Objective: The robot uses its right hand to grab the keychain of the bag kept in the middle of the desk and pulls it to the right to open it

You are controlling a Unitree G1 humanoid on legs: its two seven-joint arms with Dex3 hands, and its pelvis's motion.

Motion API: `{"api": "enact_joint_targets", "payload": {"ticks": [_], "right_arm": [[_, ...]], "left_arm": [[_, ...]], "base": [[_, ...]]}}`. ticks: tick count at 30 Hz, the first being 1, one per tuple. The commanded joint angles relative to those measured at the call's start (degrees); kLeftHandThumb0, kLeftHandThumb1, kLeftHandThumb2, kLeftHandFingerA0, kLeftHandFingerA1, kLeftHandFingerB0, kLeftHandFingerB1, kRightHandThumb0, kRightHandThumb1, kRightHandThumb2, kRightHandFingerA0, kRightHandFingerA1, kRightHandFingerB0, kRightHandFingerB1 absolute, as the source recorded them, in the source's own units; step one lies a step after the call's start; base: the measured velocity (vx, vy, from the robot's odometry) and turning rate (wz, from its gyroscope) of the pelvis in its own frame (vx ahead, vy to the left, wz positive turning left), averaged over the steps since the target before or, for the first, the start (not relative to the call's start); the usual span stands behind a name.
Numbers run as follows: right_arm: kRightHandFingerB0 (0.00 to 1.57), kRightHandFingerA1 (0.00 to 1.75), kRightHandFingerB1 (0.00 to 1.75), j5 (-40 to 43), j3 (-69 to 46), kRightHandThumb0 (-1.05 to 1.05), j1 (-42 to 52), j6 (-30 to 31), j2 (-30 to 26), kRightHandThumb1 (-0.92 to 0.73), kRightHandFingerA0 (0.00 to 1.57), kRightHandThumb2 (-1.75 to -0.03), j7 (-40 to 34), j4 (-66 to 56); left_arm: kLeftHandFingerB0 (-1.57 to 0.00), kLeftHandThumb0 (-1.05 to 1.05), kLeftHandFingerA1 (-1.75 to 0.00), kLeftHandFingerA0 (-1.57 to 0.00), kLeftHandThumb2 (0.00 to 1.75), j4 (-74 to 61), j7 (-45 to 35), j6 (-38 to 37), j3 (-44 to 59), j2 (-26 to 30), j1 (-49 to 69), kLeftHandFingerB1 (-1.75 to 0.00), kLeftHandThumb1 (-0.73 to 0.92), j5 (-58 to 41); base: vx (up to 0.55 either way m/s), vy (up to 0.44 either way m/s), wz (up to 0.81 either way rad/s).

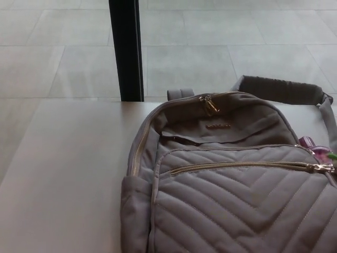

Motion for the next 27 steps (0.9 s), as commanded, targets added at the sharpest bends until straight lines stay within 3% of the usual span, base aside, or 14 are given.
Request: {"api": "enact_joint_targets", "payload": {"ticks": [1,7,8,9,11,12,14,17,18,20,21,25,26,27], "right_arm": [[0.00,0.09,0.00,9.2,-1.2,-1.03,5.6,8.5,-0.6,-0.55,0.00,-0.97,17.2,-10.4],[0.00,0.00,0.00,18.8,-4.8,-1.04,8.7,11.7,1.1,-0.70,0.00,-0.63,23.0,-12.4],[0.00,0.13,0.00,19.6,-5.9,-1.04,9.5,12.8,1.3,-0.57,0.00,-1.02,23.4,-12.3],[0.00,0.00,0.00,20.9,-6.8,-1.05,9.9,13.4,1.6,-0.73,0.00,-0.63,24.0,-12.2],[0.00,0.17,0.00,24.3,-9.6,-1.05,10.6,13.4,2.7,-0.62,0.00,-1.02,24.3,-9.5],[0.00,0.00,0.00,28.3,-12.9,-0.97,10.9,14.4,5.2,-0.72,0.00,-0.62,23.7,-7.7],[0.00,0.00,0.00,32.0,-16.2,-0.97,10.8,15.8,7.9,-0.72,0.00,-0.62,23.2,-6.1],[0.00,0.00,0.00,31.2,-21.6,-1.05,11.3,18.1,10.9,-0.81,0.00,-0.65,17.6,-0.1],[0.00,0.23,0.00,31.2,-23.3,-1.05,11.5,18.2,11.6,-0.65,0.00,-1.06,16.3,2.8],[0.00,0.00,0.00,35.0,-28.0,-0.96,11.1,19.7,14.3,-0.77,0.00,-0.63,14.8,8.6],[0.00,0.19,0.00,37.3,-32.0,-0.96,8.8,20.7,15.7,-0.66,0.00,-0.97,11.8,16.5],[0.00,0.18,0.00,39.3,-37.7,-0.98,6.9,23.3,16.6,-0.67,0.00,-0.97,8.2,26.3],[0.00,0.43,0.08,40.3,-39.4,-0.84,7.1,23.9,17.5,-0.59,0.02,-0.94,7.0,26.6],[0.00,0.60,0.06,41.6,-41.4,-0.80,7.0,25.0,18.1,-0.59,0.17,-0.90,6.1,27.6]], "left_arm": [[-0.43,-0.89,-0.48,-0.50,0.81,0.3,-0.7,0.1,0.0,0.6,0.5,-0.42,0.92,-0.4],[-0.46,-0.90,-0.48,-0.52,0.80,0.1,0.0,0.2,-0.3,0.5,0.4,-0.42,0.92,-0.3],[-0.45,-0.90,-0.48,-0.52,0.80,0.2,0.2,0.2,-0.6,0.5,0.3,-0.42,0.92,0.1],[-0.43,-0.91,-0.46,-0.54,0.83,0.3,0.2,0.1,-0.7,0.5,0.3,-0.38,0.92,0.2],[-0.39,-0.86,-0.57,-0.48,1.20,0.2,-0.1,0.0,-0.7,0.5,0.2,-0.51,0.81,0.2],[-0.37,-0.85,-0.57,-0.47,1.21,0.2,-0.4,0.0,-0.6,0.6,0.2,-0.51,0.81,0.0],[-0.37,-0.85,-0.57,-0.47,1.21,0.1,-0.4,0.0,-0.7,0.6,0.1,-0.51,0.81,0.1],[-0.45,-0.96,-0.52,-0.54,0.85,0.2,-0.4,0.7,-0.2,0.2,-0.3,-0.42,0.92,-0.6],[-0.44,-0.89,-0.49,-0.54,0.81,0.3,-0.6,1.0,0.1,0.0,-0.5,-0.39,0.92,-0.9],[-0.44,-0.88,-0.49,-0.50,0.79,-0.5,-0.7,0.8,0.2,-0.1,-0.1,-0.42,0.92,-1.2],[-0.45,-0.88,-0.50,-0.51,0.80,-0.7,-0.6,0.4,-0.1,-0.2,-0.1,-0.42,0.92,-0.9],[-0.44,-0.87,-0.47,-0.55,0.84,-0.9,0.4,-0.7,-1.0,-0.1,0.3,-0.38,0.92,0.2],[-0.36,-0.84,-0.57,-0.50,1.22,-0.6,0.6,-0.4,-0.9,-0.2,0.1,-0.49,0.84,0.2],[-0.44,-0.87,-0.48,-0.54,0.82,-0.5,0.0,0.4,-0.4,-0.2,-0.1,-0.38,0.92,-0.5]], "base": [[0.00,0.000,0.00],[0.00,0.000,0.00],[0.00,0.000,0.00],[0.00,0.000,0.00],[0.00,0.000,0.00],[0.00,0.000,0.00],[0.00,0.000,0.00],[0.00,0.000,0.00],[0.00,0.000,0.00],[0.00,0.000,0.00],[0.00,0.000,0.00],[0.00,0.000,0.00],[0.00,0.000,0.00],[0.00,0.000,0.00]]}}
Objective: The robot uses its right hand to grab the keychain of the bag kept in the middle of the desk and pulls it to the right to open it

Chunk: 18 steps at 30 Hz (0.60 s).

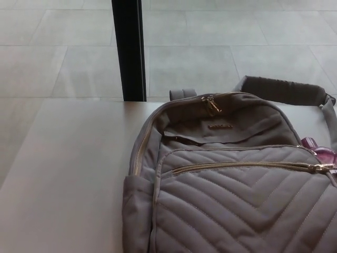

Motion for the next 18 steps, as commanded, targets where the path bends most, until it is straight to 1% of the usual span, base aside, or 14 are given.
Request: {"api": "enact_joint_targets", "payload": {"ticks": [1,3,4,5,6,7,8,9,10,11,12,13,16,18], "right_arm": [[0.00,1.35,0.19,26.5,-24.6,-0.69,-1.8,17.9,11.3,-0.68,0.77,-0.62,-6.3,24.8],[0.00,1.35,0.19,27.6,-26.3,-0.69,-1.5,17.6,12.1,-0.68,0.77,-0.62,-5.9,26.5],[0.00,1.25,0.17,27.8,-26.8,-0.67,-0.8,17.4,12.8,-0.69,0.84,-0.61,-5.5,26.9],[0.04,1.24,0.20,28.5,-27.2,-0.61,-0.3,16.4,14.6,-0.57,0.80,-0.84,-3.8,31.2],[0.04,1.24,0.20,28.6,-27.5,-0.61,-0.4,16.3,14.9,-0.57,0.80,-0.84,-3.0,32.4],[0.09,1.25,0.20,30.0,-29.0,-0.62,-0.6,18.4,15.9,-0.59,0.74,-0.78,-2.4,32.2],[0.08,1.02,0.23,30.0,-29.3,-0.47,-0.7,18.5,15.9,-0.66,0.61,-0.63,-2.3,32.5],[0.00,0.72,0.19,32.2,-31.1,-0.54,-1.2,19.8,16.6,-0.57,0.36,-0.89,0.0,33.2],[0.00,0.72,0.19,33.1,-31.9,-0.54,-1.4,20.4,16.8,-0.57,0.36,-0.89,1.0,33.6],[0.00,0.57,0.17,33.2,-32.4,-0.50,-1.7,20.1,16.9,-0.70,0.26,-0.60,1.3,34.1],[0.00,0.91,0.24,34.2,-33.3,-0.53,-1.9,20.0,17.7,-0.68,0.33,-0.59,2.3,34.5],[0.00,0.91,0.24,35.1,-34.1,-0.53,-1.9,20.4,18.5,-0.68,0.33,-0.59,3.2,34.5],[0.05,0.54,0.18,34.9,-34.4,-0.52,-2.0,20.8,18.6,-0.71,0.25,-0.65,5.7,35.9],[0.00,0.51,0.24,33.4,-33.1,-0.54,-1.4,21.6,18.7,-0.73,0.22,-0.62,7.5,36.1]], "left_arm": [[-0.44,-0.87,-0.47,-0.54,0.82,-0.3,-0.2,0.5,0.1,0.3,0.1,-0.38,0.92,-0.7],[-0.44,-0.87,-0.47,-0.54,0.82,-0.3,-0.1,0.3,0.1,0.3,0.2,-0.38,0.92,-0.7],[-0.37,-0.82,-0.58,-0.50,1.20,-0.4,0.1,0.3,0.0,0.5,0.1,-0.50,0.80,-0.5],[-0.39,-0.83,-0.60,-0.48,1.18,-0.5,-0.6,1.6,0.7,0.6,-0.2,-0.52,0.79,-1.5],[-0.39,-0.83,-0.60,-0.48,1.18,-0.5,-0.9,1.8,1.0,0.5,-0.2,-0.52,0.79,-1.8],[-0.43,-0.87,-0.51,-0.52,0.81,-0.5,-1.0,1.7,1.0,1.0,-0.2,-0.39,0.92,-1.7],[-0.43,-0.87,-0.51,-0.52,0.81,-0.5,-1.0,1.7,1.0,1.0,-0.2,-0.39,0.92,-1.7],[-0.45,-0.86,-0.52,-0.50,0.79,-0.5,-0.6,1.1,0.6,1.3,-0.1,-0.43,0.92,-1.1],[-0.45,-0.86,-0.52,-0.50,0.79,-0.5,-0.4,0.9,0.4,1.4,-0.1,-0.43,0.92,-0.8],[-0.44,-0.88,-0.51,-0.53,0.81,-0.4,-0.4,0.9,0.4,1.4,-0.1,-0.40,0.92,-0.8],[-0.44,-0.88,-0.50,-0.48,0.79,-0.2,-0.5,1.0,0.1,1.6,-0.3,-0.42,0.92,-0.5],[-0.44,-0.88,-0.50,-0.48,0.79,0.0,-0.6,1.0,-0.2,1.8,-0.6,-0.42,0.92,-0.1],[-0.46,-0.91,-0.51,-0.51,0.80,0.0,0.2,0.7,-0.6,2.0,-0.7,-0.42,0.92,0.4],[-0.45,-0.89,-0.51,-0.51,0.82,0.1,0.2,1.0,-0.5,2.2,-0.8,-0.42,0.92,0.3]], "base": [[0.00,0.000,0.00],[0.00,0.000,0.00],[0.00,0.000,0.00],[0.00,0.000,0.00],[0.00,0.000,0.00],[0.00,0.000,0.00],[0.00,0.000,0.00],[0.00,0.000,0.00],[0.00,0.000,0.00],[0.00,0.000,0.00],[0.00,0.000,0.00],[0.00,0.000,0.00],[0.00,0.000,0.00],[0.00,0.000,0.00]]}}
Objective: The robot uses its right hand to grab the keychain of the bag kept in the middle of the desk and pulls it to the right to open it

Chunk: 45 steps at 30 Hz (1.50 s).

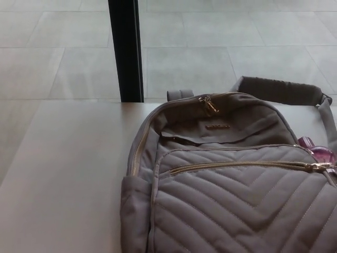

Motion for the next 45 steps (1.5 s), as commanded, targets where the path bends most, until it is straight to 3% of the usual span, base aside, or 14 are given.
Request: {"api": "enact_joint_targets", "payload": {"ticks": [1,5,6,7,35,36,37,38,39,40,41,42,43,45], "right_arm": [[0.07,0.55,0.17,20.2,-11.4,-0.52,-1.7,14.3,6.3,-0.70,0.31,-0.63,6.1,11.0],[0.10,0.58,0.20,19.0,-10.9,-0.49,-1.2,13.7,6.4,-0.71,0.33,-0.65,6.1,12.0],[0.06,0.61,0.29,19.1,-10.9,-0.56,-0.9,13.8,6.3,-0.57,0.31,-0.84,6.6,12.0],[0.05,0.62,0.30,18.7,-10.6,-0.57,-0.8,13.6,6.3,-0.57,0.35,-0.85,6.8,12.1],[0.06,0.60,0.39,22.2,-1.2,-0.59,1.6,12.8,4.6,-0.59,0.31,-0.86,9.4,12.3],[0.25,0.57,0.30,14.5,7.3,-0.59,3.3,9.7,4.0,-0.69,0.42,-0.61,11.6,11.4],[0.29,0.61,0.31,11.1,11.6,-0.58,3.9,6.8,3.8,-0.66,0.48,-0.60,11.1,11.6],[0.24,0.71,0.45,12.0,11.4,-0.61,4.2,5.9,4.1,-0.52,0.49,-0.85,10.3,11.2],[0.24,0.71,0.45,12.8,11.6,-0.61,4.4,5.7,4.2,-0.52,0.49,-0.85,10.1,11.0],[0.27,0.81,0.45,13.5,12.0,-0.58,4.9,5.0,4.3,-0.50,0.61,-0.84,9.6,10.4],[0.27,0.81,0.45,14.0,12.4,-0.58,5.1,4.6,4.3,-0.50,0.61,-0.84,9.3,10.2],[0.39,1.61,0.34,15.4,11.9,-0.42,5.4,3.4,4.8,-0.55,0.73,-0.59,8.8,9.7],[0.38,1.40,0.48,17.6,10.3,-0.48,5.3,1.6,6.0,-0.39,1.03,-0.73,7.9,9.2],[0.38,1.40,0.48,18.4,10.0,-0.48,4.9,1.4,6.3,-0.39,1.03,-0.73,7.3,9.6]], "left_arm": [[-0.45,-0.89,-0.50,-0.50,0.82,0.2,0.4,0.7,-0.6,2.3,-0.4,-0.42,0.92,0.5],[-0.39,-0.91,-0.49,-0.47,0.85,0.3,-0.2,1.8,-0.2,2.4,-0.5,-0.40,0.91,-0.2],[-0.39,-0.88,-0.49,-0.47,0.85,0.1,0.0,1.1,-0.5,2.3,-0.1,-0.41,0.92,0.2],[-0.38,-0.90,-0.49,-0.48,0.86,0.2,0.1,1.0,-0.6,2.3,-0.1,-0.40,0.91,0.3],[-0.39,-0.89,-0.49,-0.48,0.84,0.1,0.0,0.8,-0.8,2.3,0.3,-0.41,0.92,-0.3],[-0.38,-0.83,-0.46,-0.46,0.76,0.2,0.2,1.8,-1.5,3.0,0.2,-0.40,0.92,0.5],[-0.29,-0.86,-0.57,-0.45,1.17,0.2,0.9,1.9,-1.9,3.3,0.2,-0.49,0.80,0.9],[-0.24,-0.87,-0.59,-0.46,1.17,0.2,1.2,1.4,-2.0,3.3,0.3,-0.48,0.83,1.1],[-0.24,-0.87,-0.59,-0.46,1.17,0.1,1.2,1.2,-2.1,3.3,0.3,-0.48,0.83,1.1],[-0.26,-0.83,-0.49,-0.52,0.79,0.2,2.2,1.2,-2.3,3.3,0.2,-0.34,0.92,1.3],[-0.26,-0.83,-0.49,-0.52,0.79,0.2,2.6,1.2,-2.5,3.3,0.1,-0.34,0.92,1.4],[-0.30,-0.67,-0.62,-0.51,1.01,0.3,3.5,1.0,-2.1,3.1,0.0,-0.50,0.67,0.9],[-0.43,-0.58,-0.56,-0.56,0.62,0.3,4.8,0.8,-0.7,2.8,-0.3,-0.36,0.74,-0.5],[-0.43,-0.58,-0.56,-0.56,0.62,0.2,4.8,0.8,0.4,2.6,-0.4,-0.36,0.74,-1.5]], "base": [[0.00,0.000,0.00],[0.00,0.000,0.00],[0.00,0.000,0.00],[0.00,0.000,0.00],[0.00,0.000,0.00],[0.00,0.000,0.00],[0.00,0.000,0.00],[0.00,0.000,0.00],[0.00,0.000,0.00],[0.00,0.000,0.00],[0.00,0.000,0.00],[0.00,0.000,0.00],[0.00,0.000,0.00],[0.00,0.000,0.00]]}}
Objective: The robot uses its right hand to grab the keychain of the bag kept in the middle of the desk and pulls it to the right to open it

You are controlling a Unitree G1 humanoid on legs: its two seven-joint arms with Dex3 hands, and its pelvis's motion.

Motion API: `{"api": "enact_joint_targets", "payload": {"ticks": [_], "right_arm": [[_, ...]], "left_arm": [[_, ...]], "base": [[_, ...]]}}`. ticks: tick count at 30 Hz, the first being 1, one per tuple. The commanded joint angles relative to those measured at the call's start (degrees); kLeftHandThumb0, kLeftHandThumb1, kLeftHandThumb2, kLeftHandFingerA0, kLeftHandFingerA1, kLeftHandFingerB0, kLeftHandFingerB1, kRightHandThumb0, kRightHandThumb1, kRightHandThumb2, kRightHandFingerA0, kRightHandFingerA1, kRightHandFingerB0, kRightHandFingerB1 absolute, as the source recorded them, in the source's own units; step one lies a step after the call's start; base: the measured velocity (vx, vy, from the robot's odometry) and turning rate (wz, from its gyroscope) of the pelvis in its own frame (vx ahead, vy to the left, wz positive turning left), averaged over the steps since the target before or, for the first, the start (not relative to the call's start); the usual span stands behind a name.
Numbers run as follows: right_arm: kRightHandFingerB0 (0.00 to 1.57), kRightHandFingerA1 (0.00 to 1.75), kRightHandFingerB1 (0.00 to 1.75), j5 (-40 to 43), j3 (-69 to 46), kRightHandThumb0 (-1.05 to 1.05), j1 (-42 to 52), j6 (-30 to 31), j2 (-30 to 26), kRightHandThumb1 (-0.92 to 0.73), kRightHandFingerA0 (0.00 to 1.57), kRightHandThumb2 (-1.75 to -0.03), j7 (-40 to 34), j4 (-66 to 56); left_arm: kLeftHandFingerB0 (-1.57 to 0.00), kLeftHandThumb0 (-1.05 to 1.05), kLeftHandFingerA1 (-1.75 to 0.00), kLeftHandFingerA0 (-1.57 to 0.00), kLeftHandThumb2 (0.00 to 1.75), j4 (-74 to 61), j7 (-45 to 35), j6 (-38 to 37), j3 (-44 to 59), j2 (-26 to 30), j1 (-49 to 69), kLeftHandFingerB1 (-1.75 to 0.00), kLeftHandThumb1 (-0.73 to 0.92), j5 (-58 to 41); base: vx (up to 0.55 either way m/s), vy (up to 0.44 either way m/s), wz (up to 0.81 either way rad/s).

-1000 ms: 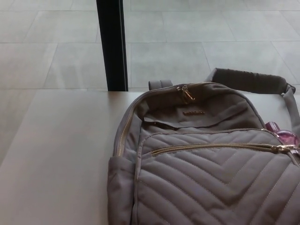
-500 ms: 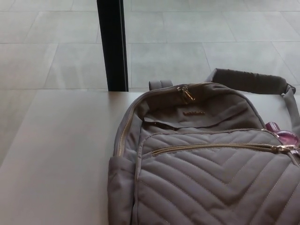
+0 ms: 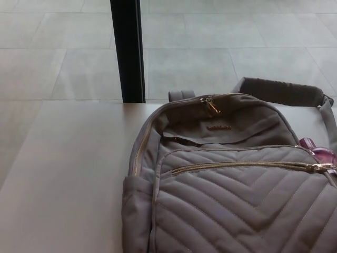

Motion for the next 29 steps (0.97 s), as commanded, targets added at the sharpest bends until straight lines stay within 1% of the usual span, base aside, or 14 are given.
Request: {"api": "enact_joint_targets", "payload": {"ticks": [1,2,3,5,9,10,11,12,13,14,16,17,22,29], "right_arm": [[0.38,1.40,0.48,1.0,0.0,-0.48,0.6,-7.0,0.6,-0.39,1.03,-0.73,-1.7,-1.0],[0.45,0.78,0.35,1.3,-0.3,-0.35,0.4,-8.7,0.8,-0.54,0.79,-0.56,-1.8,-0.4],[0.45,0.78,0.35,1.3,-0.3,-0.35,0.4,-8.9,0.8,-0.54,0.79,-0.56,-1.8,-0.3],[0.46,1.66,0.35,1.3,-0.2,-0.36,0.2,-9.6,0.8,-0.55,0.70,-0.56,-2.0,0.4],[0.47,1.68,0.36,0.3,0.9,-0.43,0.1,-10.5,0.9,-0.55,0.73,-0.57,-3.7,0.8],[0.46,1.30,0.36,0.1,1.2,-0.49,-0.2,-10.4,0.8,-0.56,0.88,-0.59,-4.1,1.2],[0.46,1.30,0.36,0.2,1.4,-0.49,-0.2,-10.6,0.7,-0.56,0.88,-0.59,-4.2,1.4],[0.47,0.72,0.35,0.6,1.4,-0.49,-0.4,-10.4,0.7,-0.57,0.82,-0.58,-3.7,1.8],[0.45,0.60,0.35,0.4,1.8,-0.49,-0.1,-10.8,0.6,-0.58,0.79,-0.58,-3.5,1.6],[0.44,0.56,0.35,0.7,1.9,-0.48,0.2,-11.3,0.7,-0.58,0.77,-0.58,-2.6,1.6],[0.40,0.75,0.34,-0.2,3.1,-0.48,0.6,-11.9,0.3,-0.58,0.75,-0.58,-2.5,1.7],[0.39,1.35,0.36,1.1,2.4,-0.44,0.2,-11.8,0.4,-0.56,0.73,-0.59,-1.9,2.1],[0.33,1.42,0.51,-0.2,3.9,-0.55,0.1,-12.2,-0.1,-0.43,1.16,-0.83,-2.7,2.5],[0.34,1.40,0.47,-0.8,6.1,-0.60,-0.9,-11.7,-1.1,-0.44,1.01,-0.78,-3.9,4.7]], "left_arm": [[-0.43,-0.58,-0.56,-0.56,0.62,0.0,3.4,0.6,1.8,0.8,-0.4,-0.36,0.74,-1.4],[-0.47,-0.55,-0.58,-0.54,0.60,0.0,3.4,-0.5,2.5,0.6,-0.1,-0.37,0.67,-1.8],[-0.47,-0.55,-0.58,-0.54,0.60,0.0,3.4,-0.5,2.6,0.6,-0.1,-0.37,0.67,-1.7],[-0.51,-0.59,-0.59,-0.53,0.59,0.0,2.7,-0.2,3.8,0.4,-0.2,-0.37,0.61,-2.6],[-0.46,-0.54,-0.50,-0.53,0.59,0.0,3.2,0.2,3.6,0.5,-0.1,-0.37,0.63,-1.7],[-0.45,-0.59,-0.55,-0.55,0.60,0.1,3.4,0.4,3.1,0.6,-0.2,-0.37,0.65,-1.1],[-0.45,-0.59,-0.55,-0.55,0.60,0.1,3.4,0.5,3.0,0.6,-0.2,-0.37,0.65,-1.0],[-0.41,-0.63,-0.64,-0.53,0.90,0.4,3.4,0.5,2.8,0.7,-0.3,-0.52,0.54,-0.8],[-0.48,-0.58,-0.57,-0.58,0.60,0.5,3.5,0.9,2.7,0.7,-0.5,-0.37,0.66,-0.7],[-0.42,-0.61,-0.65,-0.54,0.92,0.6,3.6,0.7,2.4,0.7,-0.5,-0.52,0.53,-0.5],[-0.49,-0.59,-0.57,-0.59,0.61,0.7,3.5,0.9,2.2,0.8,-0.5,-0.37,0.66,-0.6],[-0.49,-0.59,-0.56,-0.59,0.61,0.6,3.5,0.6,2.0,0.8,-0.4,-0.37,0.67,-0.6],[-0.48,-0.57,-0.54,-0.54,0.60,0.6,3.8,0.5,2.2,0.6,-0.1,-0.38,0.67,-1.0],[-0.43,-0.60,-0.53,-0.48,0.62,0.4,2.6,1.2,1.9,1.0,0.0,-0.37,0.71,-1.2]], "base": [[0.00,0.000,0.00],[0.00,0.000,0.00],[0.00,0.000,0.00],[0.00,0.000,0.00],[0.00,0.000,0.00],[0.00,0.000,0.00],[0.00,0.000,0.00],[0.00,0.000,0.00],[0.00,0.000,0.00],[0.00,0.000,0.00],[0.00,0.000,0.00],[0.00,0.000,0.00],[0.00,0.000,0.00],[0.00,0.000,0.00]]}}
